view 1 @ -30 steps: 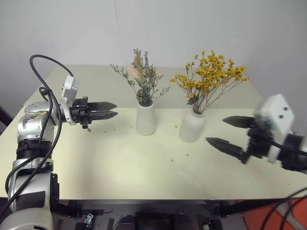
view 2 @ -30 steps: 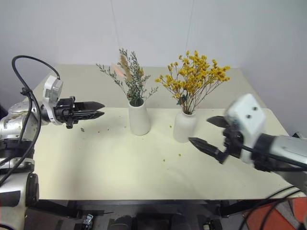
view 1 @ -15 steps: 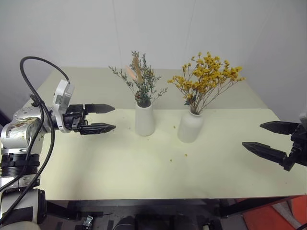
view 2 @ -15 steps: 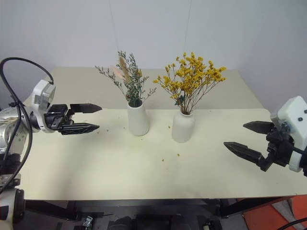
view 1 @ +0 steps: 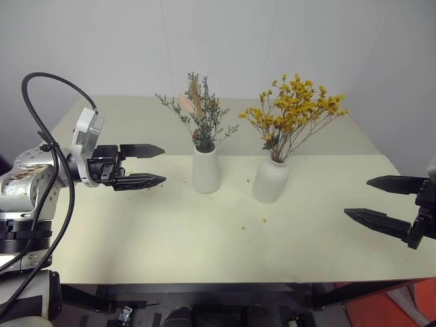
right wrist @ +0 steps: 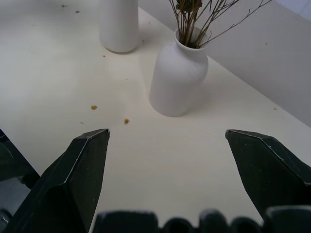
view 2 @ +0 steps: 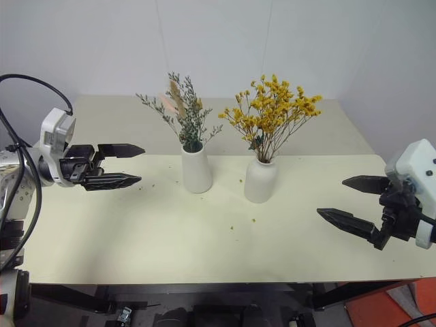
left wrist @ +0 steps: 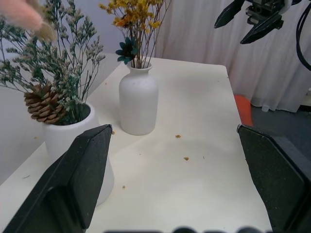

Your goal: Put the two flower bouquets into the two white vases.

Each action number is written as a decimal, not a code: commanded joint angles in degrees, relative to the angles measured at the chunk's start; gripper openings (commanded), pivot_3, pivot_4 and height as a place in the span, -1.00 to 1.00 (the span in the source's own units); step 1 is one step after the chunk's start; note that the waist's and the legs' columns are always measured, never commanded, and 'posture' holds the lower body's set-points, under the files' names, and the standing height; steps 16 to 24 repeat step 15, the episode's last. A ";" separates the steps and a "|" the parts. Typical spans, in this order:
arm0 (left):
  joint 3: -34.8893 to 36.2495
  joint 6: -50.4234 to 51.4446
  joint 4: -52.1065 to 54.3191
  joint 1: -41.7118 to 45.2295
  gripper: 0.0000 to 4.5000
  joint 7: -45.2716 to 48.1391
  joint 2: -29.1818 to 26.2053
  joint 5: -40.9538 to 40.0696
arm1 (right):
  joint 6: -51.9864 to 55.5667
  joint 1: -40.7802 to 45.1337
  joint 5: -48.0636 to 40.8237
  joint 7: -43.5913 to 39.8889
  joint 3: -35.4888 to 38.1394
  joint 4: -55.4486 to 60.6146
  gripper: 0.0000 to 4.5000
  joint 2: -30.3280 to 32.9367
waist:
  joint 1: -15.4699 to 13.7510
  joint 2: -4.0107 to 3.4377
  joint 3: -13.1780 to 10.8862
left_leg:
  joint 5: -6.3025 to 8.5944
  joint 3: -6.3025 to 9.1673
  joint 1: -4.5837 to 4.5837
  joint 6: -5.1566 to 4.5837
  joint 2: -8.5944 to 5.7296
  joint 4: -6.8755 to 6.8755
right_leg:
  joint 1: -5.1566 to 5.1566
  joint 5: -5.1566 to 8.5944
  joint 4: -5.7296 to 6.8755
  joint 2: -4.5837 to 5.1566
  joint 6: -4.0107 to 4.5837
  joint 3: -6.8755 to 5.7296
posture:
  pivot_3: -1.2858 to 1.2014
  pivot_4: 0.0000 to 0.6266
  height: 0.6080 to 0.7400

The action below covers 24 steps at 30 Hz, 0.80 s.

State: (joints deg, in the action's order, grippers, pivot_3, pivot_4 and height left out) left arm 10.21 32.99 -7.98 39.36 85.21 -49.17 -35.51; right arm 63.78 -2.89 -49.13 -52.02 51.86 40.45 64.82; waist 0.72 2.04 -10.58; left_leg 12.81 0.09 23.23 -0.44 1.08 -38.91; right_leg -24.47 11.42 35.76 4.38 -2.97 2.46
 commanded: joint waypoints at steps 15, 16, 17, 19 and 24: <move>0.41 -2.66 1.76 1.02 1.00 -2.03 -0.34 -0.63 | -3.34 -0.66 3.39 1.57 0.60 0.94 1.00 0.15 | -0.02 0.00 0.00 | 0.00 0.00 0.02 0.00 0.00 0.02 | 0.00 0.01 -0.04 0.00 0.00 -0.01 | 0.03 -0.52 1.00; 0.41 -2.66 1.76 1.02 1.00 -2.03 -0.34 -0.63 | -3.34 -0.66 3.39 1.57 0.60 0.94 1.00 0.15 | -0.02 0.00 0.00 | 0.00 0.00 0.02 0.00 0.00 0.02 | 0.00 0.01 -0.04 0.00 0.00 -0.01 | 0.03 -0.52 1.00; 0.41 -2.66 1.76 1.02 1.00 -2.03 -0.34 -0.63 | -3.34 -0.66 3.39 1.57 0.60 0.94 1.00 0.15 | -0.02 0.00 0.00 | 0.00 0.00 0.02 0.00 0.00 0.02 | 0.00 0.01 -0.04 0.00 0.00 -0.01 | 0.03 -0.52 1.00; 0.41 -2.66 1.76 1.02 1.00 -2.03 -0.34 -0.63 | -3.34 -0.66 3.39 1.57 0.60 0.94 1.00 0.15 | -0.02 0.00 0.00 | 0.00 0.00 0.02 0.00 0.00 0.02 | 0.00 0.01 -0.04 0.00 0.00 -0.01 | 0.03 -0.52 1.00; 0.41 -2.66 1.76 1.02 1.00 -2.03 -0.34 -0.63 | -3.34 -0.66 3.39 1.57 0.60 0.94 1.00 0.15 | -0.02 0.00 0.00 | 0.00 0.00 0.02 0.00 0.00 0.02 | 0.00 0.01 -0.04 0.00 0.00 -0.01 | 0.03 -0.52 1.00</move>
